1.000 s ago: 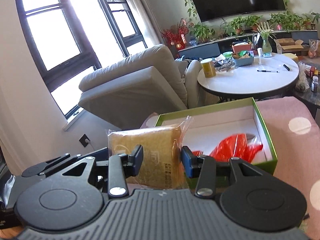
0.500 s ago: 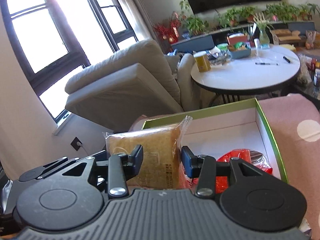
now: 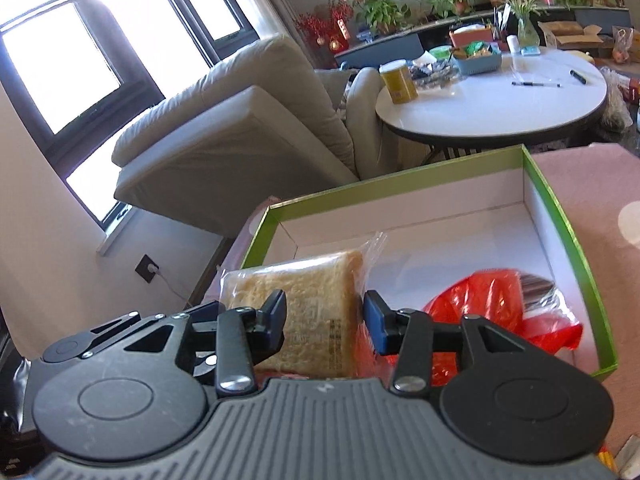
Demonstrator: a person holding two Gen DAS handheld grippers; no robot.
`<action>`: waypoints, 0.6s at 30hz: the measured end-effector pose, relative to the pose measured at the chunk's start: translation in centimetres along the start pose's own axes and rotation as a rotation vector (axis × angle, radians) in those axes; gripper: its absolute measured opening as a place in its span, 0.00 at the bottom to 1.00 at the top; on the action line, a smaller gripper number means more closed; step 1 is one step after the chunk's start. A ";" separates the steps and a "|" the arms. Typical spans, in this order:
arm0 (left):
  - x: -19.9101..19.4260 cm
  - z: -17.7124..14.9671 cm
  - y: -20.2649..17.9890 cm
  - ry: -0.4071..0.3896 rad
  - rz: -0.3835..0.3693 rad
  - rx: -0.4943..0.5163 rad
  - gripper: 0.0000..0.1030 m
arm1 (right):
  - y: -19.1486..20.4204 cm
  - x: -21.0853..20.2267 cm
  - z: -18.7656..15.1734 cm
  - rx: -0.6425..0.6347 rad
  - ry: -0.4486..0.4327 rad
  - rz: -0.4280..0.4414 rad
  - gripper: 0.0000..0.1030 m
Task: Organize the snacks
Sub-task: 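Carry the bread loaf into the green box and release it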
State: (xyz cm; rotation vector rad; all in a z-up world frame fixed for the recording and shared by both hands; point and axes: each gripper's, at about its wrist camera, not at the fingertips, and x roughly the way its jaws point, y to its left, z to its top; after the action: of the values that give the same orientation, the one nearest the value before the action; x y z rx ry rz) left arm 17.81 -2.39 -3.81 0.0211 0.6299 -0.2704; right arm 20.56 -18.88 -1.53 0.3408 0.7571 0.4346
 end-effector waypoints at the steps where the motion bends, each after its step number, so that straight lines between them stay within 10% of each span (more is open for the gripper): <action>1: 0.1 -0.1 0.1 0.008 -0.001 -0.004 0.54 | 0.1 0.1 -0.2 -0.004 0.005 -0.005 0.55; 18: -3.8 -1.5 -1.0 -0.042 0.001 0.028 0.78 | 1.1 -4.0 -1.0 -0.067 -0.073 -0.009 0.59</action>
State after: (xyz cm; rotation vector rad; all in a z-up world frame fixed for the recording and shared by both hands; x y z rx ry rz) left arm 13.75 -2.32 -2.71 0.0428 0.5844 -0.2783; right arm 16.98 -19.72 0.57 0.2885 0.6715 0.4359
